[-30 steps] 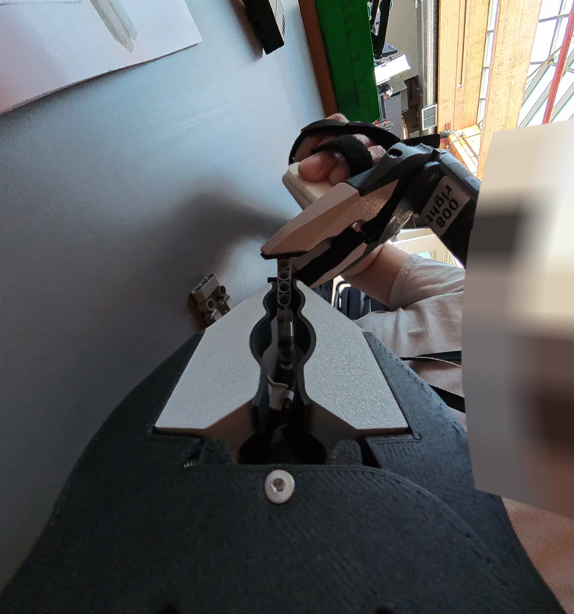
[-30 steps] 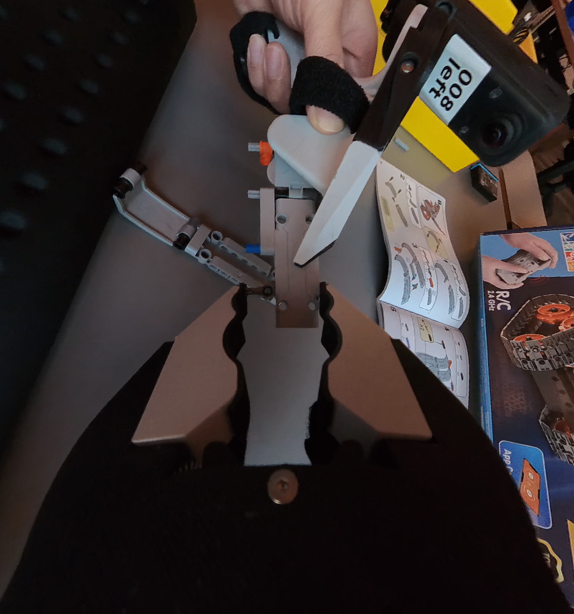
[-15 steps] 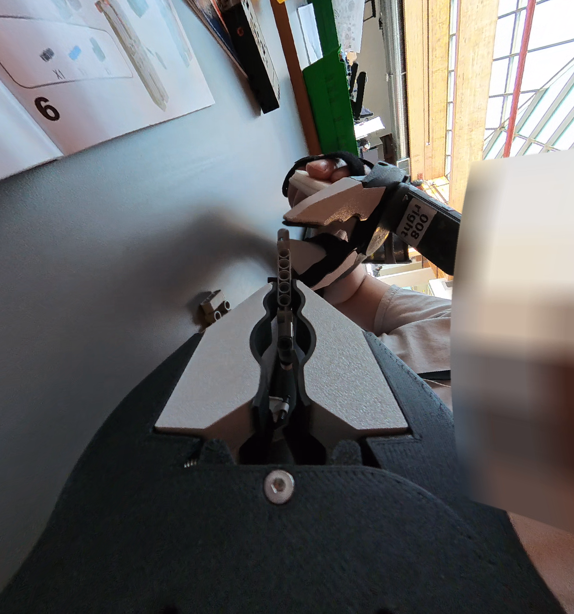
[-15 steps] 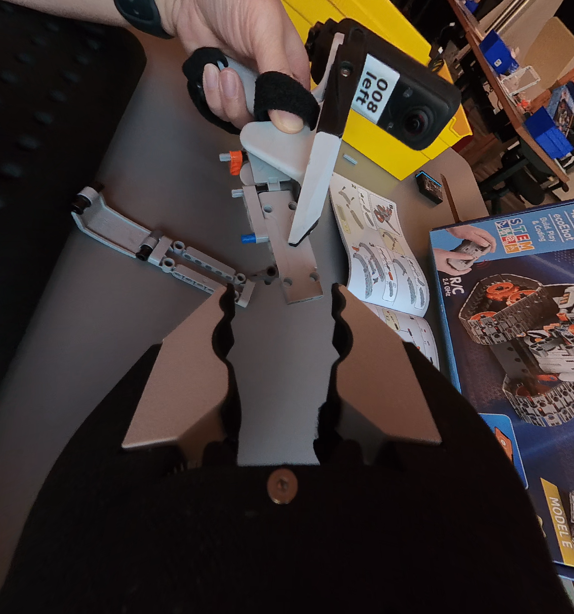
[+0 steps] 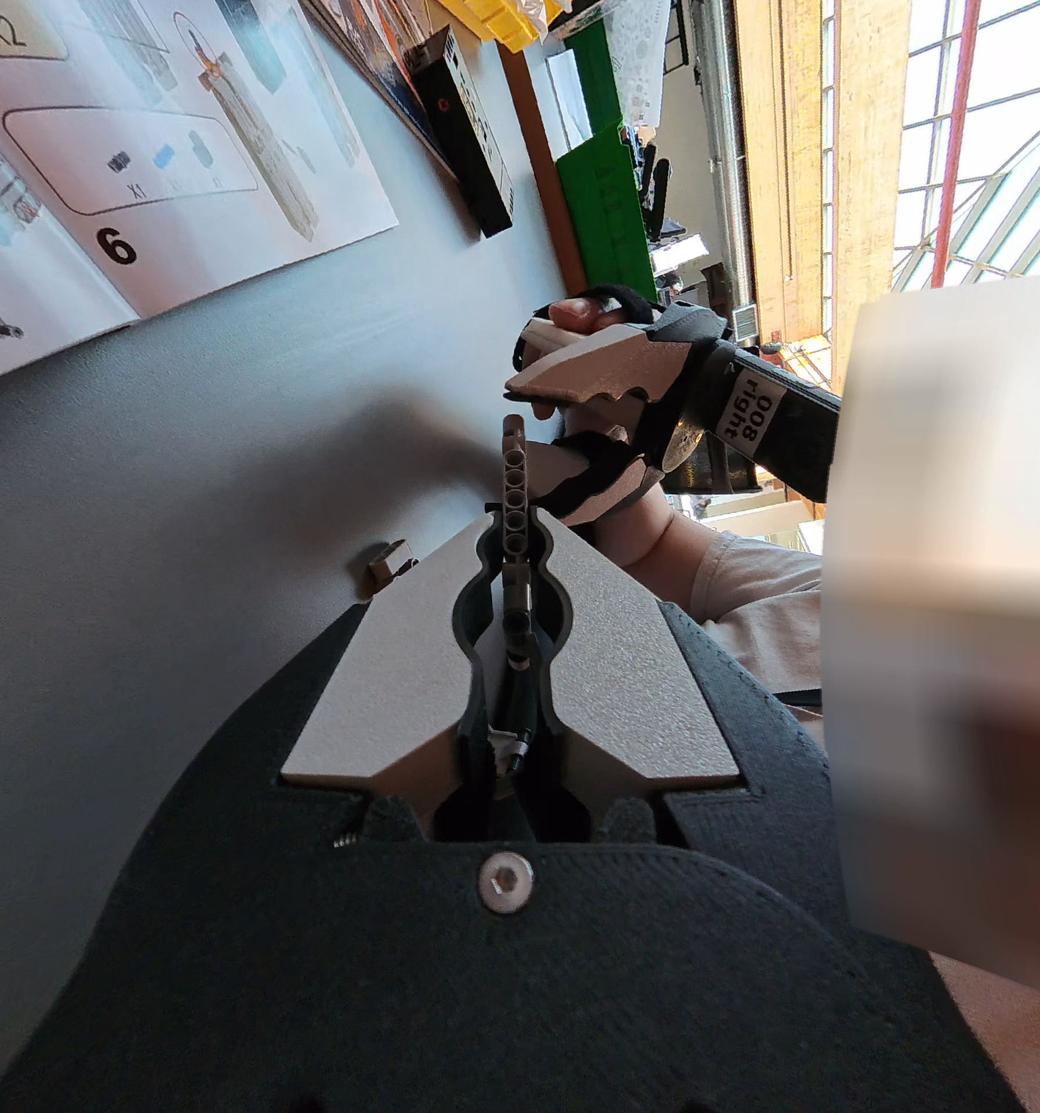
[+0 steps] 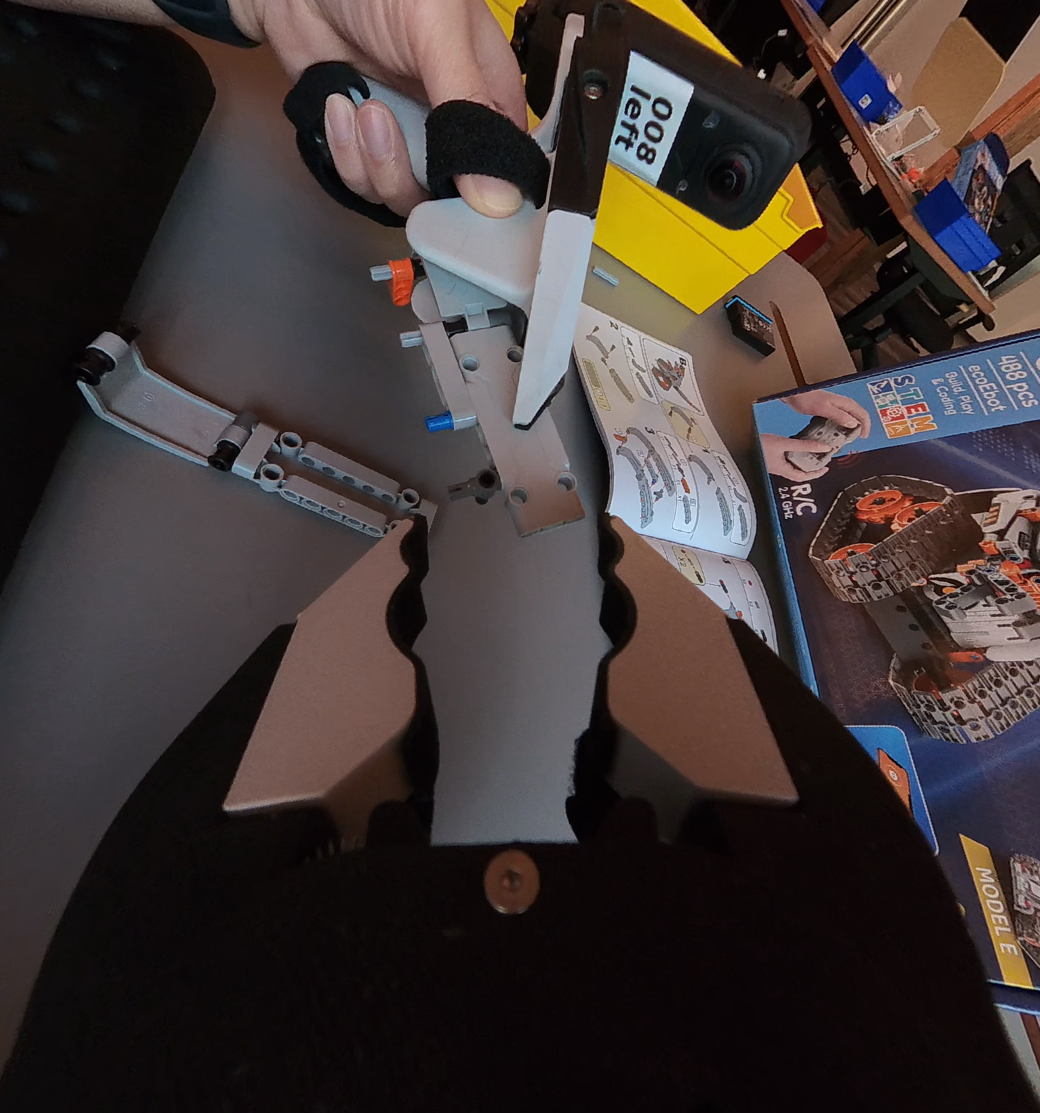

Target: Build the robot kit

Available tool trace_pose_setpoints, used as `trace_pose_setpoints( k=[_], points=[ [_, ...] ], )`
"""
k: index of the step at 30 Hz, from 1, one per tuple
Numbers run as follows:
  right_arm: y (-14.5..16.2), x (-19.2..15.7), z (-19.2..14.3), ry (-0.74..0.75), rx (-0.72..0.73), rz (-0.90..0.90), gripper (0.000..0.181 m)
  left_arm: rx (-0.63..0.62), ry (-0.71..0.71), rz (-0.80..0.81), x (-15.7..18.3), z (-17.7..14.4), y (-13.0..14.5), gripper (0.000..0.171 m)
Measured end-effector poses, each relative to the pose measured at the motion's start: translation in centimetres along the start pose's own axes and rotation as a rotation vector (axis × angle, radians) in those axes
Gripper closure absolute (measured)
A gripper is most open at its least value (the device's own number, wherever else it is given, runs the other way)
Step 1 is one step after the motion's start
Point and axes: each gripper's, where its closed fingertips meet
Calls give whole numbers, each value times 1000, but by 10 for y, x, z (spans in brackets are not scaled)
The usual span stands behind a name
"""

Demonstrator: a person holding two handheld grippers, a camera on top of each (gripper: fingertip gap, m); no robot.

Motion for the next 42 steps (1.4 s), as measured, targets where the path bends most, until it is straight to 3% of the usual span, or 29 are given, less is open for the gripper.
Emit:
trace_pose_setpoints(
  k=[42],
  points=[
    [2, 3, -1, 10, -5, 19, 125, 13, -11, 10, 1, -1, -1, 167]
  ],
)
Point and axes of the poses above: each gripper's, where its closed fingertips meet, z out along the fingers, y out of its underside, x = y × z across the jaws, and after that the axes turned 1 degree about x, right-handed
